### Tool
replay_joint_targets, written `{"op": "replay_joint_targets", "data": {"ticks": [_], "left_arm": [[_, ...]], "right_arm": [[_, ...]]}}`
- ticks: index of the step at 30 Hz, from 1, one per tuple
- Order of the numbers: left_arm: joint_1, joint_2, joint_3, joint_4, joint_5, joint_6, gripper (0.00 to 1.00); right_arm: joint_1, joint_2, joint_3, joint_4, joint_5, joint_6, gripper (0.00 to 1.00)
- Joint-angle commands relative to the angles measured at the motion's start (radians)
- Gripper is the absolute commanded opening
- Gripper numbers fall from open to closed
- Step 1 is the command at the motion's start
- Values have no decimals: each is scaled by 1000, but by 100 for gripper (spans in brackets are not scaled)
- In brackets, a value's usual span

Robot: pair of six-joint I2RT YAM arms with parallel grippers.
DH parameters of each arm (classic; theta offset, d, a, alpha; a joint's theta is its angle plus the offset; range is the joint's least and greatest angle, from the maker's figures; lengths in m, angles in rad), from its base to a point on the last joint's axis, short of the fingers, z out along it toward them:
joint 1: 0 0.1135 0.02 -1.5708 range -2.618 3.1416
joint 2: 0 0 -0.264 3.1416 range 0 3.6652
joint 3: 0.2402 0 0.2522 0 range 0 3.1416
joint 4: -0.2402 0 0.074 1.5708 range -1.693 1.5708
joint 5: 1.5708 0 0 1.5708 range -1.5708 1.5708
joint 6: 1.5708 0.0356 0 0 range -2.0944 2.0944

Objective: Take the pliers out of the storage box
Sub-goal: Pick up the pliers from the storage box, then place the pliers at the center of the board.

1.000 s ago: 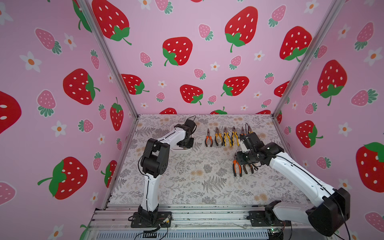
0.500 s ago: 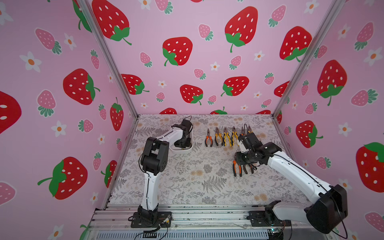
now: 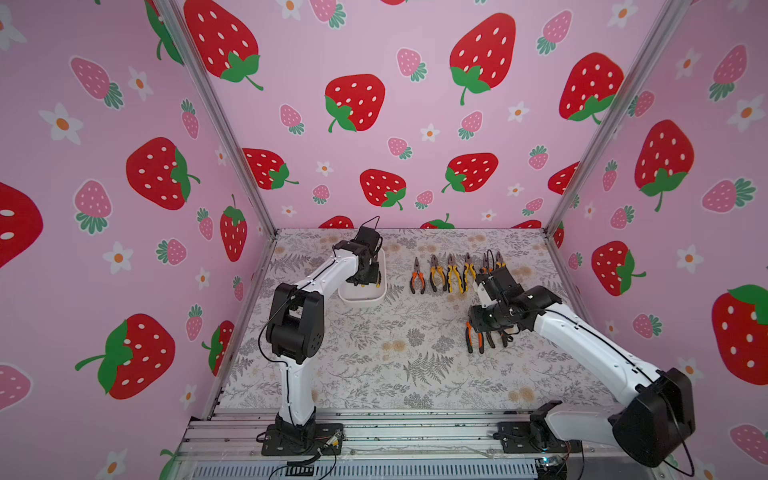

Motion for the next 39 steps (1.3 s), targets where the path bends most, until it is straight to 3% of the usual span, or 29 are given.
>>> {"op": "replay_joint_targets", "data": {"ticks": [1, 6, 13, 20, 25, 33, 39], "left_arm": [[-3, -70, 23, -10, -27, 7, 0], [-30, -148, -3, -18, 1, 6, 0], [-144, -301, -199, 25, 4, -32, 0], [-368, -436, -404, 99, -252, -46, 0], [-492, -515, -497, 156, -439, -50, 0], [-603, -605, -587, 235, -601, -39, 0], [-615, -592, -601, 234, -612, -55, 0]], "right_arm": [[6, -15, -6, 5, -17, 16, 40], [25, -12, 19, 27, -58, 29, 40], [33, 52, 107, 107, -240, 89, 40], [55, 202, 276, 92, -253, 140, 43], [54, 328, 429, 38, -182, 310, 46], [55, 410, 581, 21, -242, 546, 46], [83, 489, 779, -102, -183, 616, 46]]}}
